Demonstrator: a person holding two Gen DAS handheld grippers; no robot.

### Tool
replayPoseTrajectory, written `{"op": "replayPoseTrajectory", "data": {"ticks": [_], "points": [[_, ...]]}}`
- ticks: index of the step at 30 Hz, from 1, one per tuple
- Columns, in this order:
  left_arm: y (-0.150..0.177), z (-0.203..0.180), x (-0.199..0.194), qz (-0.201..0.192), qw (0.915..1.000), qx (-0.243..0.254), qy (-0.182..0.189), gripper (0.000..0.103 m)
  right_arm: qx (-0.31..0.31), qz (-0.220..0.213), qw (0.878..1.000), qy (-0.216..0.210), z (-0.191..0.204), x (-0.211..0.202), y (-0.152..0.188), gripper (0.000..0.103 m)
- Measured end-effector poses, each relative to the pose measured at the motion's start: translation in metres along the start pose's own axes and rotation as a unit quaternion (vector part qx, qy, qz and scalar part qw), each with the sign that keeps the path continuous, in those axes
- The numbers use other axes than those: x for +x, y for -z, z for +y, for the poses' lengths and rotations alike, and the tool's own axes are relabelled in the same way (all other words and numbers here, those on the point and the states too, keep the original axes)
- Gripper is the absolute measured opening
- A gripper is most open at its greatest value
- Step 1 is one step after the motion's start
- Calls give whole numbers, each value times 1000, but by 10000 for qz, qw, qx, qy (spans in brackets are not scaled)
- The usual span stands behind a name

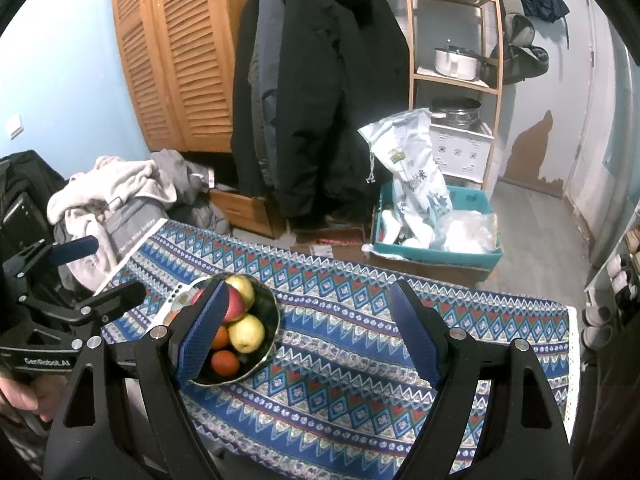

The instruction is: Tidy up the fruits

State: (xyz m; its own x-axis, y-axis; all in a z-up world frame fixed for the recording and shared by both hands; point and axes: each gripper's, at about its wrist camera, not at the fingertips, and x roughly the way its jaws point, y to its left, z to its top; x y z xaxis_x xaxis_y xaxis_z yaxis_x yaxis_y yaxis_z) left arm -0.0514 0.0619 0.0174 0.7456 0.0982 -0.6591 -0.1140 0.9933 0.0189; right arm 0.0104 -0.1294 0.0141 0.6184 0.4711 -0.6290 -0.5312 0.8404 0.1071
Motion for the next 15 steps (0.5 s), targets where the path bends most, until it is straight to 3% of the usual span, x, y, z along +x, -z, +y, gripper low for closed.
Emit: {"op": "replayPoseTrajectory", "data": {"ticks": [15], "points": [[0, 3, 2, 123, 9999, -86, -68, 102, 22, 23, 10000, 4, 1, 0, 0, 81]]}}
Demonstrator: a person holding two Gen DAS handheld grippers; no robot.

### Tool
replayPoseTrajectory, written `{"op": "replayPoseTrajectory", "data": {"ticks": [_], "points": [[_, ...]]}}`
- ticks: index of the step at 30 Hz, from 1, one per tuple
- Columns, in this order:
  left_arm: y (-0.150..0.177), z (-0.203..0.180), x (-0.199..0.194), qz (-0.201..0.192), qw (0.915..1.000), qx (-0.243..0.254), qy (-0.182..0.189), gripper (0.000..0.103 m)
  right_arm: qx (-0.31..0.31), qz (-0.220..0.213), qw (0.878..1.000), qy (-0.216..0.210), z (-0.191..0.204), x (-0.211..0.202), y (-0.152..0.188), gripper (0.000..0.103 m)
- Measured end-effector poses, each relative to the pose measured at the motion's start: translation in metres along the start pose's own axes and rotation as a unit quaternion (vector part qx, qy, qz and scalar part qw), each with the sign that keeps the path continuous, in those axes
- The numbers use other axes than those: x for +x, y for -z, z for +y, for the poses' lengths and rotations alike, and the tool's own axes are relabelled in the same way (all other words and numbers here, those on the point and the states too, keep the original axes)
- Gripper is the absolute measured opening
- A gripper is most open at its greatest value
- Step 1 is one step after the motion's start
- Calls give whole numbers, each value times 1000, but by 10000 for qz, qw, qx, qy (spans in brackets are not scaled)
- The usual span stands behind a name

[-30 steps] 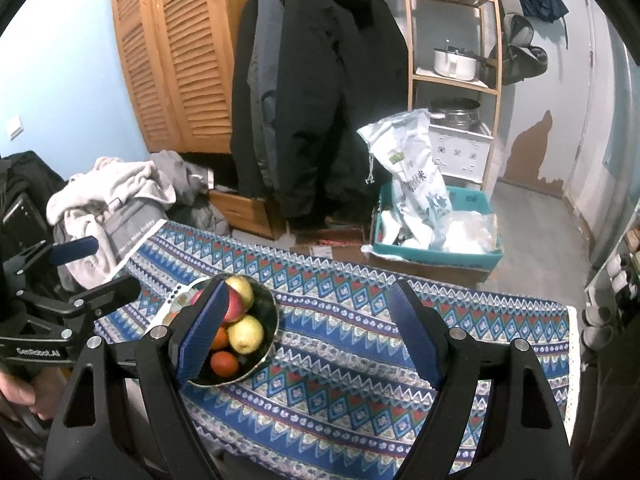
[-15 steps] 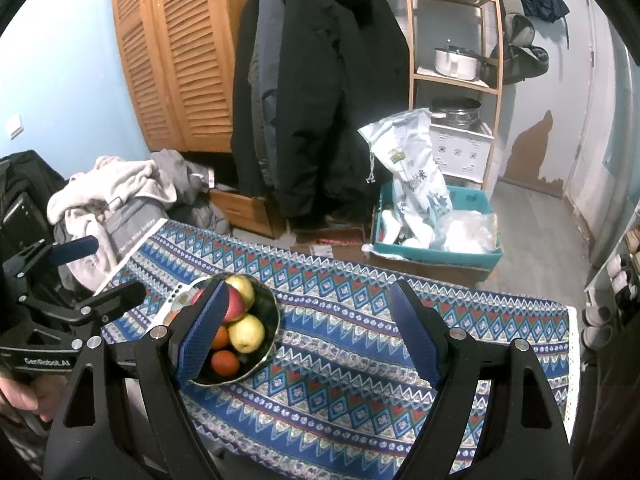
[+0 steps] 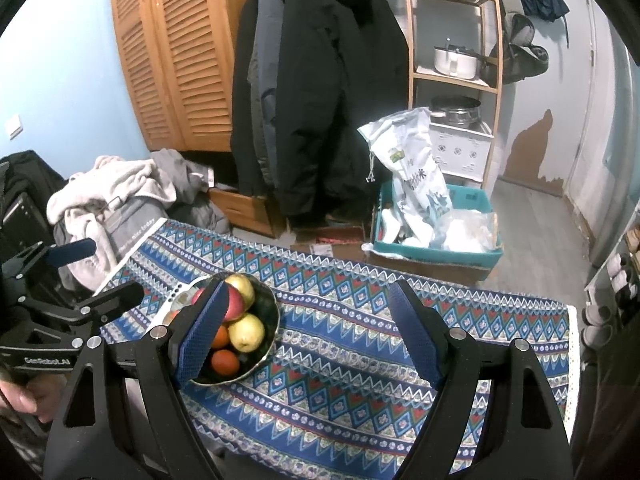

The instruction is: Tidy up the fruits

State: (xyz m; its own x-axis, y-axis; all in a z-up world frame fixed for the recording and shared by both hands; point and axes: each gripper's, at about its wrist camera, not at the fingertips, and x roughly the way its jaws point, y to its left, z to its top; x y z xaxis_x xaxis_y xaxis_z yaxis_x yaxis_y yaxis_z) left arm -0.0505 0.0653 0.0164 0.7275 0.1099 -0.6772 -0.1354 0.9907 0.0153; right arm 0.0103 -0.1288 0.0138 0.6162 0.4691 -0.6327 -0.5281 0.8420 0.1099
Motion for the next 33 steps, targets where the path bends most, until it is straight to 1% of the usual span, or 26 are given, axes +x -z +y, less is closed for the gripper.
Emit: {"op": "replayPoseTrajectory", "data": {"ticks": [11, 33], "points": [[1, 8, 6, 199, 9993, -280, 129, 102, -15, 15, 10000, 3, 0, 0, 0, 81], [0, 8, 5, 167, 9994, -272, 104, 102, -16, 15, 10000, 5, -1, -1, 0, 81]]}}
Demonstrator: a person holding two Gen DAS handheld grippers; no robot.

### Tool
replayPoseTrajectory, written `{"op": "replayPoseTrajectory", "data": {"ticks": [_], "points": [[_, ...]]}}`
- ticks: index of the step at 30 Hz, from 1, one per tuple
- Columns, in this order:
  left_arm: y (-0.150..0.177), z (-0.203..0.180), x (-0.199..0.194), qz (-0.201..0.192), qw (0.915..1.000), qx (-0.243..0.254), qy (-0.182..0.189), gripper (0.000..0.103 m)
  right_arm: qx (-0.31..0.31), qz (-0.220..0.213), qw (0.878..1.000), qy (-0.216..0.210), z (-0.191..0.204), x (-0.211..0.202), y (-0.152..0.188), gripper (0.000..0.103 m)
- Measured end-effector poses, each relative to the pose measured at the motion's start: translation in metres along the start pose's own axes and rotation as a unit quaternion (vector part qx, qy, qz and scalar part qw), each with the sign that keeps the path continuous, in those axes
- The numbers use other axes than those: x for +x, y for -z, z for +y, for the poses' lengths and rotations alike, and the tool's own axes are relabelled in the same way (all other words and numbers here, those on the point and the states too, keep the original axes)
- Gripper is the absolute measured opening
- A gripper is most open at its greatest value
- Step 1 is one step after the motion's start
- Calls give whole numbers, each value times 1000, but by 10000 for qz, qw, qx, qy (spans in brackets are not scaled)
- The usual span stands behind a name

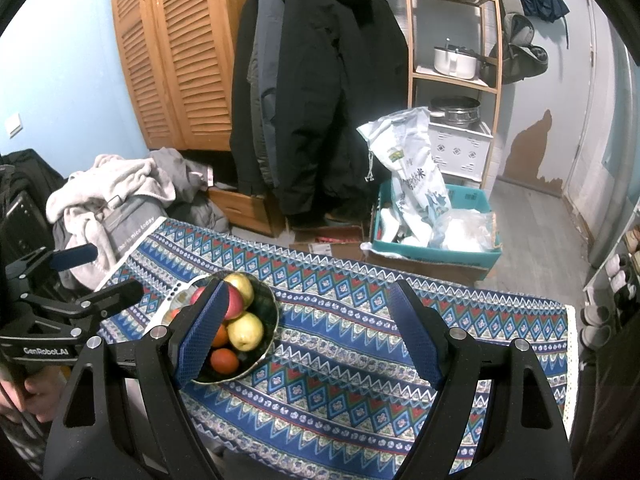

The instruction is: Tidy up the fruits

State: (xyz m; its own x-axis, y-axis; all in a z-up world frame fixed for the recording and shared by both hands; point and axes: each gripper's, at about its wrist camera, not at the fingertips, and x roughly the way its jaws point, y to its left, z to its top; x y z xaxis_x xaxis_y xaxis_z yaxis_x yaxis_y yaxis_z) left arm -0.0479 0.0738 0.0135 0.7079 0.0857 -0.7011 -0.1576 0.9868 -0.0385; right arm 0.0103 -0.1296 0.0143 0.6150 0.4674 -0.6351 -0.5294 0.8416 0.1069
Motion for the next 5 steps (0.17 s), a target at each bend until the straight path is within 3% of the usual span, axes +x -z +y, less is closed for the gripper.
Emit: {"op": "replayPoseTrajectory", "data": {"ticks": [5], "points": [[1, 1, -1, -12, 10000, -24, -60, 102, -1, 5, 10000, -12, -1, 0, -1, 81]]}}
